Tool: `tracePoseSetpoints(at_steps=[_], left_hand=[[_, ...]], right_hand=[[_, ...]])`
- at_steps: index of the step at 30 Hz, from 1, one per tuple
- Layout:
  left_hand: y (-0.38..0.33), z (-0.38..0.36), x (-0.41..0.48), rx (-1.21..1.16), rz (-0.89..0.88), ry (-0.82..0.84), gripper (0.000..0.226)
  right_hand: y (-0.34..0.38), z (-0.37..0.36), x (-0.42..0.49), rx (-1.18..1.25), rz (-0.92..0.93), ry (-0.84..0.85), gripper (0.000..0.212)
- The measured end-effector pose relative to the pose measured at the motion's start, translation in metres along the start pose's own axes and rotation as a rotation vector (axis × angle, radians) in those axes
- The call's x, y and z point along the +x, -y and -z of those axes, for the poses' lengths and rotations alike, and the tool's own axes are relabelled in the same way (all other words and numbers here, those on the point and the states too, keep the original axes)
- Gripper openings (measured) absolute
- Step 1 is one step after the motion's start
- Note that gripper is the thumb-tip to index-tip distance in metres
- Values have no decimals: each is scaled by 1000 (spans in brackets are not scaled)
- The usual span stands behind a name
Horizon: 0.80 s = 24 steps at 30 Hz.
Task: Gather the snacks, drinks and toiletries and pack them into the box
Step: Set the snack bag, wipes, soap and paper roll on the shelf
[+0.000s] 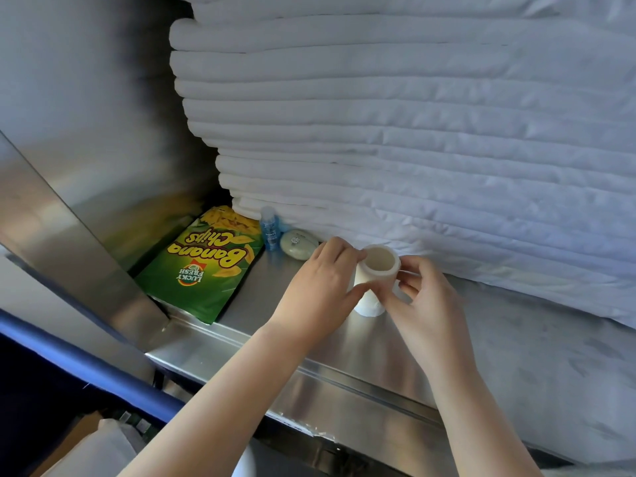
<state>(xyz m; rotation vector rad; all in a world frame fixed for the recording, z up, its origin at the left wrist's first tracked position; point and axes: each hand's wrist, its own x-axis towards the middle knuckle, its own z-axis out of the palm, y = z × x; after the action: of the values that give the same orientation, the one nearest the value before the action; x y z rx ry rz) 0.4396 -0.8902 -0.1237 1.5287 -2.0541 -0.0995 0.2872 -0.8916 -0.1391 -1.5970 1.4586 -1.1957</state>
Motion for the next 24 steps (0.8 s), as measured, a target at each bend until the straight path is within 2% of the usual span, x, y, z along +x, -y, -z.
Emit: tracePoseSetpoints(at_steps=[6, 11, 17, 24], left_hand=[[5, 3, -4, -30, -10, -26, 38], [12, 1, -10, 5, -56, -72, 43], [15, -4, -8, 25, -66, -64, 47], [27, -12, -18, 25, -46, 8, 44]], right_hand=[[-6, -7, 9, -49, 69, 20, 42], [-11, -8, 26, -71, 143, 139, 44], [-16, -14, 54, -5, 122, 287, 42], [-11, -30, 68, 47, 161, 260, 37]])
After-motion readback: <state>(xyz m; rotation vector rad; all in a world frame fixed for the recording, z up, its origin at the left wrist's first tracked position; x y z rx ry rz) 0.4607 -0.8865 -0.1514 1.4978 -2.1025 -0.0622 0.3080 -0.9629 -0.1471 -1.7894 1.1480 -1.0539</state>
